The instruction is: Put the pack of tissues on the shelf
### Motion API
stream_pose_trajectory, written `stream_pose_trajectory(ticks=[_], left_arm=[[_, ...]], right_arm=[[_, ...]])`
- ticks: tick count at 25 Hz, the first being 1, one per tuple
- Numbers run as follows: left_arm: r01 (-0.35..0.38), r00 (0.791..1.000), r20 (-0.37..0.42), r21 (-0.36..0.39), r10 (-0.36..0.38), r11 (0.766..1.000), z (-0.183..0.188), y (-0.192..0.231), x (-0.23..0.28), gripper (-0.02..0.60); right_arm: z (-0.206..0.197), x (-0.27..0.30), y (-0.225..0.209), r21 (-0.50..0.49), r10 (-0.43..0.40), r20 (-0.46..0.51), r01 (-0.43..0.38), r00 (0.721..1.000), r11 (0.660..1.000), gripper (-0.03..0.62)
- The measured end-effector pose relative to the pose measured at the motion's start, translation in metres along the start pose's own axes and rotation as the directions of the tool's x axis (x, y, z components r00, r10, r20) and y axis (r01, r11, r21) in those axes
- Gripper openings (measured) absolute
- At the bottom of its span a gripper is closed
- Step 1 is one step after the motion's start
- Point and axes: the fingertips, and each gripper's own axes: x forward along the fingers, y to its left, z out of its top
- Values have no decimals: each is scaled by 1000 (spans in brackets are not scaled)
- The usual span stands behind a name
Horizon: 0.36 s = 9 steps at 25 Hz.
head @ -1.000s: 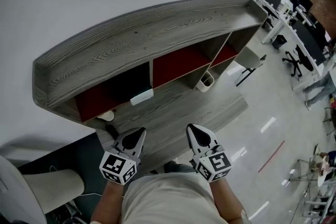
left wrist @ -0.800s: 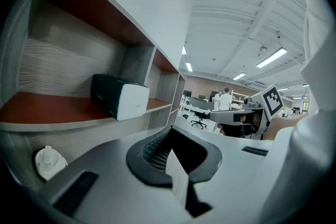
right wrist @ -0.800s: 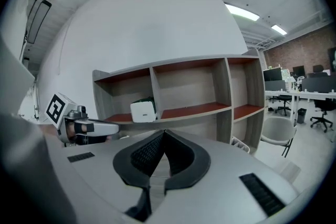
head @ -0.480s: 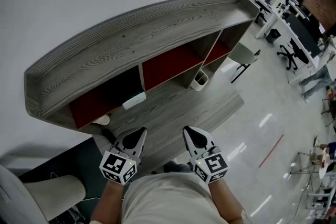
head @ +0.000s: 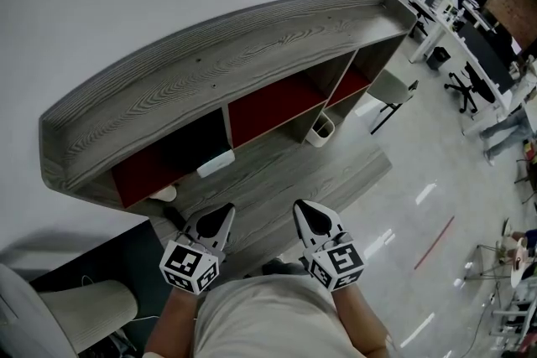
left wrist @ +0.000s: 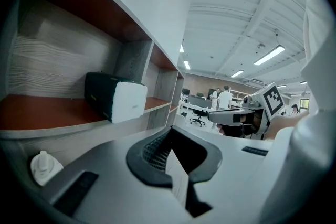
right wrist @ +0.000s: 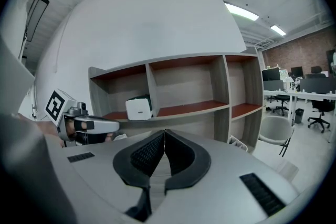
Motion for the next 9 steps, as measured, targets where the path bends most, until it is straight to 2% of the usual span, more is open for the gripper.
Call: stream_pose_trajectory(ticks=[9], left_arm=[[-10, 1000, -7, 5, 10, 1000, -2, 7, -2, 14]], right_arm=[[-1, 8, 3, -4, 16, -4, -16, 1000, 1000, 28]])
